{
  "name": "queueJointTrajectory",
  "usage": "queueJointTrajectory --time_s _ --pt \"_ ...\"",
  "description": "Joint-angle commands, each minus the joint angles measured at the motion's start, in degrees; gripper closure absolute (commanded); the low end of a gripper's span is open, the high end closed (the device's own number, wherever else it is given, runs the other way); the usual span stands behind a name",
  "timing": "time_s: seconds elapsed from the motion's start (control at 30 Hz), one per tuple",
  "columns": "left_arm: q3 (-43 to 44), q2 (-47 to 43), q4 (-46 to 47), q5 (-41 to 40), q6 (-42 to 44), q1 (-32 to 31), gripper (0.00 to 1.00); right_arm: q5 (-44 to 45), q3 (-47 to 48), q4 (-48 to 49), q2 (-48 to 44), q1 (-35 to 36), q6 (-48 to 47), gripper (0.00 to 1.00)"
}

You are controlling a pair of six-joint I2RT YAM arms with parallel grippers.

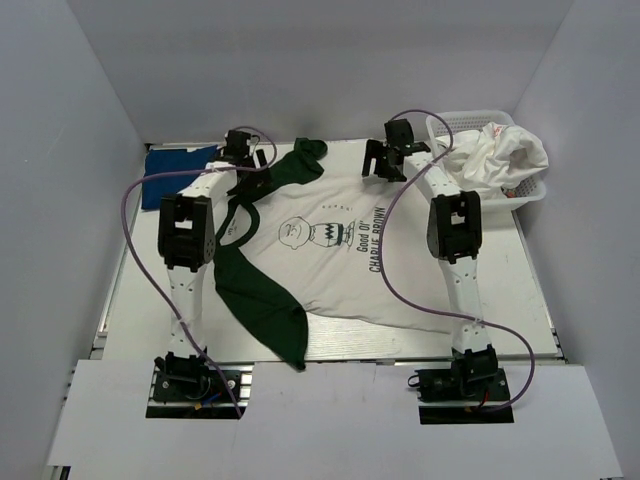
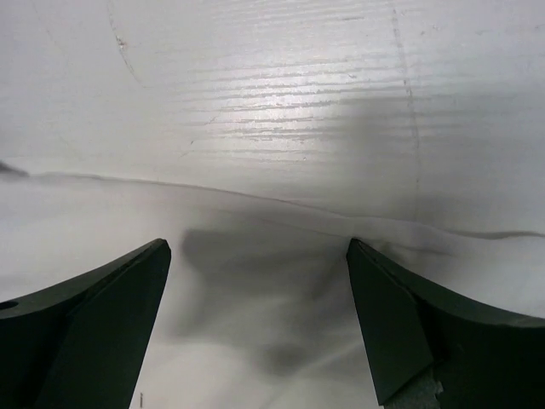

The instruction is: Fold and stack the t-shirts

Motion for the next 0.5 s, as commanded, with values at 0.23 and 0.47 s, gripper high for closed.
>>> queueJointTrajectory --time_s 0.23,0.47 --pt "26.3 3.0 -10.9 3.5 2.8 0.3 0.00 -6.0 -2.1 4.8 -16.9 -0.4 -11.9 0.10" --pt "-18.5 -35.3 4.4 12.5 0.3 -1.3 0.00 2.3 -38.8 5.4 -42.8 9.8 -13.2 0.10"
